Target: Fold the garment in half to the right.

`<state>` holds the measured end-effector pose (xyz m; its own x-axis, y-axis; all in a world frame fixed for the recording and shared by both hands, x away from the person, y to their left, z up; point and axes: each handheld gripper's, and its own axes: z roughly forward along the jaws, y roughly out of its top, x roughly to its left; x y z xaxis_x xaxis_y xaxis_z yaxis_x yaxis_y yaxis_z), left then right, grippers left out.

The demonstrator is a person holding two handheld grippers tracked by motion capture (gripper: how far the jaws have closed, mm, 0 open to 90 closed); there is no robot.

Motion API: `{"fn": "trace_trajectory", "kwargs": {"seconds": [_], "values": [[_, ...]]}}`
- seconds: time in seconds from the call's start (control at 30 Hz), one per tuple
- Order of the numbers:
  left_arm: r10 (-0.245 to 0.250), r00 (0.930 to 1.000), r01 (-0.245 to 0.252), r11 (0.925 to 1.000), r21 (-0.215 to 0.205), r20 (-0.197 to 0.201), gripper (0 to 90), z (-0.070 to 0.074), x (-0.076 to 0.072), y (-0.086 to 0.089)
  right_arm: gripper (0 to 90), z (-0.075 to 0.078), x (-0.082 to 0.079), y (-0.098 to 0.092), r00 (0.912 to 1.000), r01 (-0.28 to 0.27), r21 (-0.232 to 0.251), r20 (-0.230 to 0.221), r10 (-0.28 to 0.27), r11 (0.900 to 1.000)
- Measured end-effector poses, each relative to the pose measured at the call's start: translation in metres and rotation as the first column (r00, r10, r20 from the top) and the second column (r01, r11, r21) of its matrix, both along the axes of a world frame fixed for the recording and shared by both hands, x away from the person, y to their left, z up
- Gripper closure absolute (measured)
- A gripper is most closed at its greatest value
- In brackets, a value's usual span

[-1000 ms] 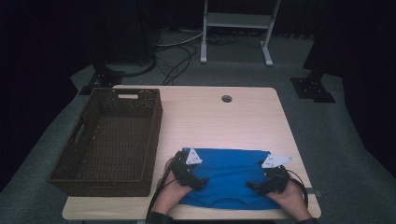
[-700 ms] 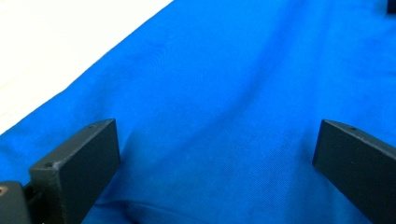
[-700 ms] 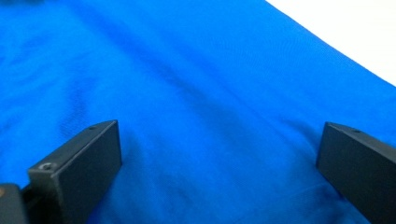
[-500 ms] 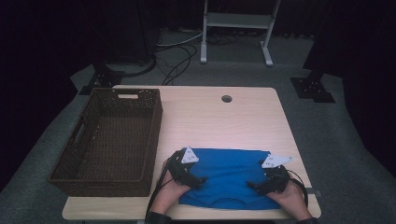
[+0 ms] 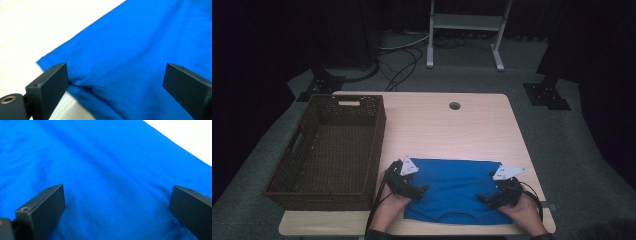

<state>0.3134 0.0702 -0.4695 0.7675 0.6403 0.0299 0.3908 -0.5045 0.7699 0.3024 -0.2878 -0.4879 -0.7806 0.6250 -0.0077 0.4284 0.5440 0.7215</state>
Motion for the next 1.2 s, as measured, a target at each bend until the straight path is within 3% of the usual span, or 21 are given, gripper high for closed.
{"fn": "trace_trajectory", "kwargs": {"seconds": [0.67, 1.2], "values": [[0.072, 0.9972, -0.072, 0.9973, 0.015, -0.017, 7.7, -0.007, 0.002, 0.008, 0.0, 0.000, 0.000, -0.010, 1.0000, -0.009, 0.000, -0.001, 0.009, 1.000], [0.067, 0.9963, -0.068, 0.9977, -0.005, -0.054, 24.0, -0.012, -0.002, 0.010, 0.0, 0.000, 0.000, -0.010, 1.0000, -0.008, 0.000, -0.001, 0.008, 1.000]]}}
